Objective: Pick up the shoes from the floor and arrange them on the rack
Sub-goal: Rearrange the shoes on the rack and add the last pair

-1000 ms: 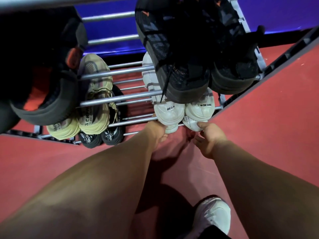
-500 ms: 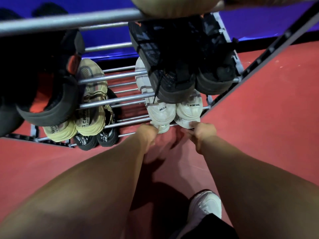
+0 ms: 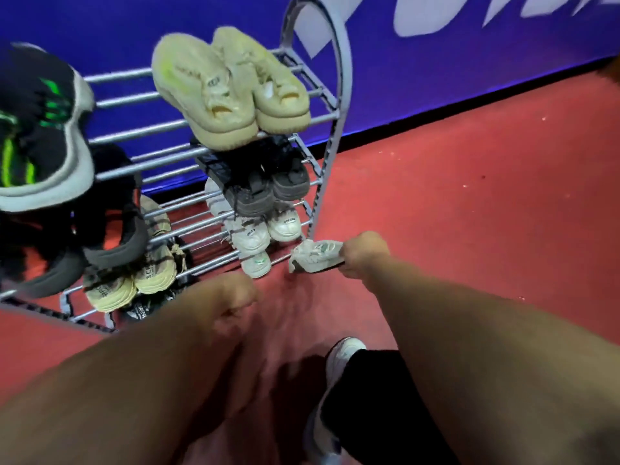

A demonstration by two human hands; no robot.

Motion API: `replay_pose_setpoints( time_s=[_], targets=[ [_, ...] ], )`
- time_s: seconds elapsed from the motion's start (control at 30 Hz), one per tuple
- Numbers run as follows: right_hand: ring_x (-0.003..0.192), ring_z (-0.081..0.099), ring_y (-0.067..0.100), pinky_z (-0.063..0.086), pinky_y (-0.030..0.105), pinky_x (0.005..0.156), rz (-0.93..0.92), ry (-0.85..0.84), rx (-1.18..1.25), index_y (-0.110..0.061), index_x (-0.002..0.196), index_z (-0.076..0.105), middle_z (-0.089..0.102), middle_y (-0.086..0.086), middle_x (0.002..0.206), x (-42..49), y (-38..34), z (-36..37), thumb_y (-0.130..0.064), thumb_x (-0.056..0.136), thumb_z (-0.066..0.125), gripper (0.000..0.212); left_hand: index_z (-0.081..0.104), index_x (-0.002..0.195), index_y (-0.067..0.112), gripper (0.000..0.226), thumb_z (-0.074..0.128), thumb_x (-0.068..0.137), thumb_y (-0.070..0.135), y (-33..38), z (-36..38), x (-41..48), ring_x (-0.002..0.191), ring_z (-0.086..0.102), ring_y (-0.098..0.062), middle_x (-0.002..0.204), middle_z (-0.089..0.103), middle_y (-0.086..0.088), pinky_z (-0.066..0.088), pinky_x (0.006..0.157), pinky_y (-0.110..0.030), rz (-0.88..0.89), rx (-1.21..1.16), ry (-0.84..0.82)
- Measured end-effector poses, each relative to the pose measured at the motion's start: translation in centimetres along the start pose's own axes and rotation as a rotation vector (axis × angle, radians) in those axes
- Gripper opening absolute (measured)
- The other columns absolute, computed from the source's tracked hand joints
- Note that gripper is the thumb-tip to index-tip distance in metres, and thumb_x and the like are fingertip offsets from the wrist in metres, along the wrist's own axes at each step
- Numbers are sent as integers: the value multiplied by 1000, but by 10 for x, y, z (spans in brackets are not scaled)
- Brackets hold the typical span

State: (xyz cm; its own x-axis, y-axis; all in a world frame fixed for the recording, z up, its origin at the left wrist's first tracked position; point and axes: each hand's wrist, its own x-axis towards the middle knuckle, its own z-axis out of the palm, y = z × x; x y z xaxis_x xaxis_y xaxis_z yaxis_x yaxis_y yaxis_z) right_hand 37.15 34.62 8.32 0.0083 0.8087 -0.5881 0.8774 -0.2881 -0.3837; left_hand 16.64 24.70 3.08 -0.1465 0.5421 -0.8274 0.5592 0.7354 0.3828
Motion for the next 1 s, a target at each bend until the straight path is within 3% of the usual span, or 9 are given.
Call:
replay_pose_setpoints(
  time_s=[0.13, 0.3, 0.43, 0.5, 0.6, 0.7, 0.87, 0.93, 1.0],
  targets=[
    [97, 65, 38, 46, 32, 74, -94, 149, 45, -5, 103, 70, 69, 21, 103, -55, 9, -43, -20, 98, 51, 25, 59, 94, 13, 5, 57, 96, 18, 14, -1, -38, 56, 50, -21, 85, 56, -13, 43, 54, -25, 108, -90, 83],
    [78, 54, 36, 40, 32, 69, -312, 358, -130, -10, 70, 50, 52, 8, 68, -108, 24, -81, -27, 93, 52, 28, 60, 94, 16, 2, 60, 95, 16, 35, 3, -89, 63, 54, -21, 83, 56, -6, 42, 56, -24, 207, -195, 113],
    [80, 53, 31, 41, 33, 72, -455, 469, -168, -21, 82, 47, 54, 6, 95, -139, 35, -104, -17, 86, 55, 9, 65, 96, 17, 3, 66, 94, 16, 55, 14, -131, 65, 51, -17, 89, 58, -4, 43, 51, -22, 273, -263, 158],
    [76, 53, 31, 42, 34, 71, -508, 505, -143, -22, 84, 46, 51, 6, 100, -152, 36, -110, -5, 85, 50, 17, 62, 90, 18, 8, 69, 92, 15, 61, 18, -149, 60, 46, -16, 80, 53, -4, 39, 54, -21, 313, -266, 151],
    [66, 47, 26, 41, 36, 65, -572, 481, -109, -23, 75, 41, 43, 1, 91, -166, 34, -115, 2, 85, 44, 27, 57, 96, 16, 14, 70, 92, 12, 62, 18, -169, 48, 37, -14, 68, 42, -6, 31, 52, -19, 331, -243, 130],
    [63, 39, 23, 39, 37, 62, -637, 445, -64, -22, 71, 38, 40, -2, 83, -178, 28, -117, 2, 84, 42, 28, 57, 112, 15, 31, 76, 88, 12, 60, 14, -189, 44, 43, -12, 71, 53, -9, 32, 39, -17, 333, -235, 192],
    [65, 32, 22, 29, 35, 56, -642, 421, 171, -20, 76, 39, 43, -1, 72, -194, 19, -122, 5, 75, 36, 26, 61, 122, 5, 51, 82, 76, 9, 57, 13, -208, 74, 56, -24, 98, 69, -22, 44, 66, -28, 403, -293, 99],
    [66, 32, 21, 30, 36, 57, -636, 402, 310, -21, 72, 37, 41, -1, 71, -196, 16, -123, 7, 74, 36, 28, 65, 111, 3, 36, 78, 78, 5, 59, 18, -217, 77, 68, -28, 100, 74, -26, 53, 72, -36, 417, -340, 10],
    [66, 31, 20, 30, 36, 58, -625, 396, 420, -22, 70, 35, 38, -3, 67, -198, 13, -123, 7, 75, 38, 29, 67, 95, 3, 12, 60, 92, -7, 62, 23, -226, 62, 73, -23, 79, 76, -16, 60, 58, -31, 446, -328, -62]
  ],
)
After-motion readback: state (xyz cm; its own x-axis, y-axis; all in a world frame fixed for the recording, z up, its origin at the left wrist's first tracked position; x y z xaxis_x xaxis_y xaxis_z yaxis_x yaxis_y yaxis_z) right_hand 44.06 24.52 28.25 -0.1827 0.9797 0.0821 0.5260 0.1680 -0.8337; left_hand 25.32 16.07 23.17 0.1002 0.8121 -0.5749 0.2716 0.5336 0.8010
